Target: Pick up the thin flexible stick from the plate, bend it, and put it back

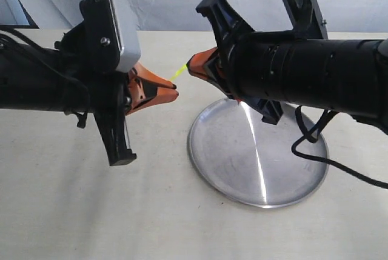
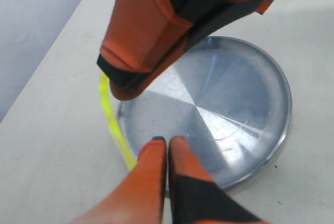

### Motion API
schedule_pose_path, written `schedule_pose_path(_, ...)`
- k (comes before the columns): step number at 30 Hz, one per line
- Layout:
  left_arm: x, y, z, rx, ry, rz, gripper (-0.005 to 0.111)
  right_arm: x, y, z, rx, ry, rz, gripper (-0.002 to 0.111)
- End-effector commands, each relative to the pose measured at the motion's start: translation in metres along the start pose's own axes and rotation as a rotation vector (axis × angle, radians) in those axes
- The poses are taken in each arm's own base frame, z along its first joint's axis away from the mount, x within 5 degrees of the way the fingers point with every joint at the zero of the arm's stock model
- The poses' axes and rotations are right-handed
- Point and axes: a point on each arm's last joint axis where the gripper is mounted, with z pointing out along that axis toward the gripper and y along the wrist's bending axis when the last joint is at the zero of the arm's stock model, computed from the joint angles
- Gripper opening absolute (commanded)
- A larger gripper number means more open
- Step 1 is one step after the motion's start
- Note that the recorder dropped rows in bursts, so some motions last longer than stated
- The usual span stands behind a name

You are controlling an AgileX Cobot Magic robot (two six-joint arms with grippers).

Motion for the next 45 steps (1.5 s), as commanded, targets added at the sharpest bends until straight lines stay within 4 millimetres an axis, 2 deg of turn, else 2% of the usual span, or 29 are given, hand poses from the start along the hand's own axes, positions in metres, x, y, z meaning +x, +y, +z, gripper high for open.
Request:
schedule_pose_path(1, 0.001, 0.0, 0.002, -0.017, -0.005, -0.042, 0.0, -0.007, 0.002, -0.006, -0.002, -0.054, -0.048, -0.001)
schedule_pose_path(8, 0.0, 0.002, 0.001, -0.036, -0.015, -0.022, 0.0, 0.002, -0.025, -0.005, 0.076, -0.027, -0.029, -0.001)
schedule_pose_path(11, -0.002, 0.003, 0.001, -0.052, -0.041, -0.028, 0.0, 0.006, -0.031, -0.005, 0.087, -0.001, -0.023, -0.001)
schedule_pose_path(19, -0.007, 0.005, 0.001, -0.065, -0.092, -0.052, 0.0, 0.016, -0.028, -0.005, 0.052, 0.109, -0.067, -0.001)
schedule_pose_path(32, -0.008, 0.004, 0.001, -0.05, -0.101, -0.053, 0.0, 0.038, -0.019, -0.01, -0.086, 0.342, -0.255, -0.001)
schedule_pose_path(37, -0.008, 0.003, 0.001, -0.038, -0.104, -0.078, 0.0, 0.04, -0.017, -0.011, -0.135, 0.359, -0.348, -0.001)
schedule_pose_path(45, -0.005, 0.011, 0.001, -0.127, -0.082, -0.178, 0.0, 0.039, -0.018, -0.011, -0.161, 0.337, -0.543, -0.001)
